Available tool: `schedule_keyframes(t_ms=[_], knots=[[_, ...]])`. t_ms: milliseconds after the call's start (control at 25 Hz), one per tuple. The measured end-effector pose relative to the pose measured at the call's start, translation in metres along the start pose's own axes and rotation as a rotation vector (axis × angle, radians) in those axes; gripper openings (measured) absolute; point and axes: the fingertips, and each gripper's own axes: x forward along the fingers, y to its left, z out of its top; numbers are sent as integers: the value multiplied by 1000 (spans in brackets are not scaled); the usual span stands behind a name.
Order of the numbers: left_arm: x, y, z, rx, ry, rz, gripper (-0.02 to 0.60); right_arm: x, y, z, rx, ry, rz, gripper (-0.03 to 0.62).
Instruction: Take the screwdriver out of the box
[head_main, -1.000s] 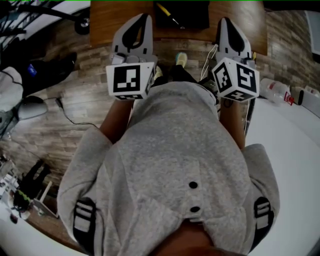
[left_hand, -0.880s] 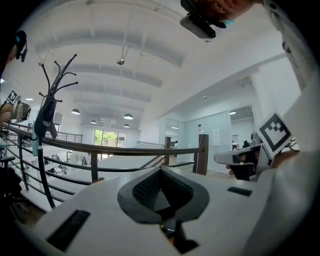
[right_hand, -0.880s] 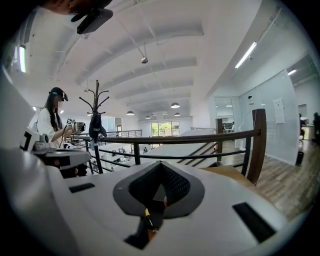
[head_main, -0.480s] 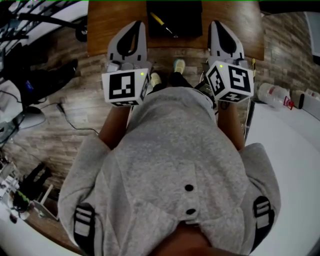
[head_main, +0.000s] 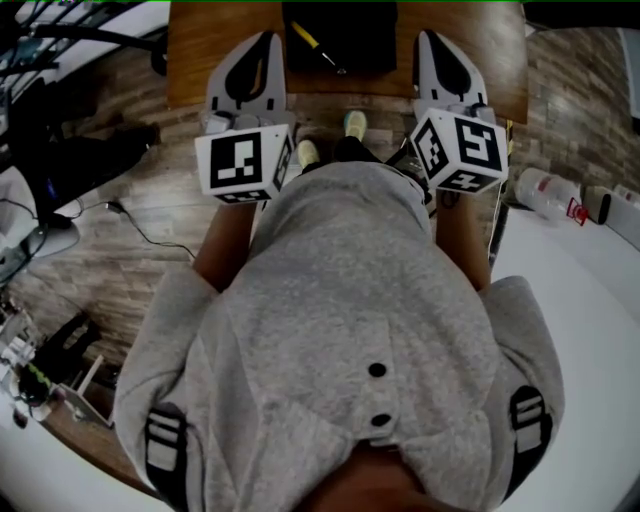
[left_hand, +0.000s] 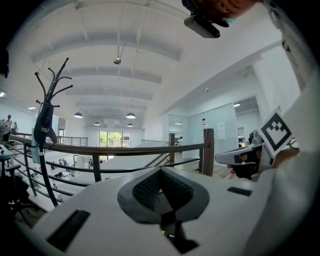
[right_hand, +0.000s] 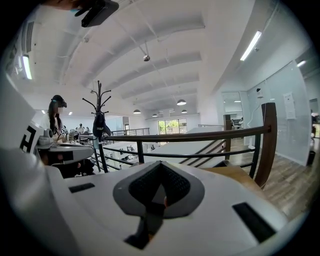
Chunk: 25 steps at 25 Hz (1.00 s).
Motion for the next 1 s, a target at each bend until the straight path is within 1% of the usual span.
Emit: schedule_keyframes(t_ms=[120, 240, 400, 640, 840, 920, 1000], knots=[[14, 2, -1, 6, 4, 18, 11, 14, -9, 4, -7, -2, 12, 11], [32, 2, -5, 6, 27, 34, 11, 29, -22, 7, -8, -4, 24, 11], [55, -6, -9, 9, 48, 53, 11, 40, -41, 5, -14, 8, 43, 11], [88, -5, -20, 21, 89, 71, 11, 69, -63, 0, 3, 19, 69, 11], [107, -21, -32, 42, 139, 58, 11, 75, -90, 1, 22, 22, 71, 11], [118, -19, -43, 56, 167, 50, 11, 85, -95, -2, 24, 27, 78, 11], [131, -7, -56, 78, 201, 42, 11, 101, -94, -5, 21, 36, 82, 11]])
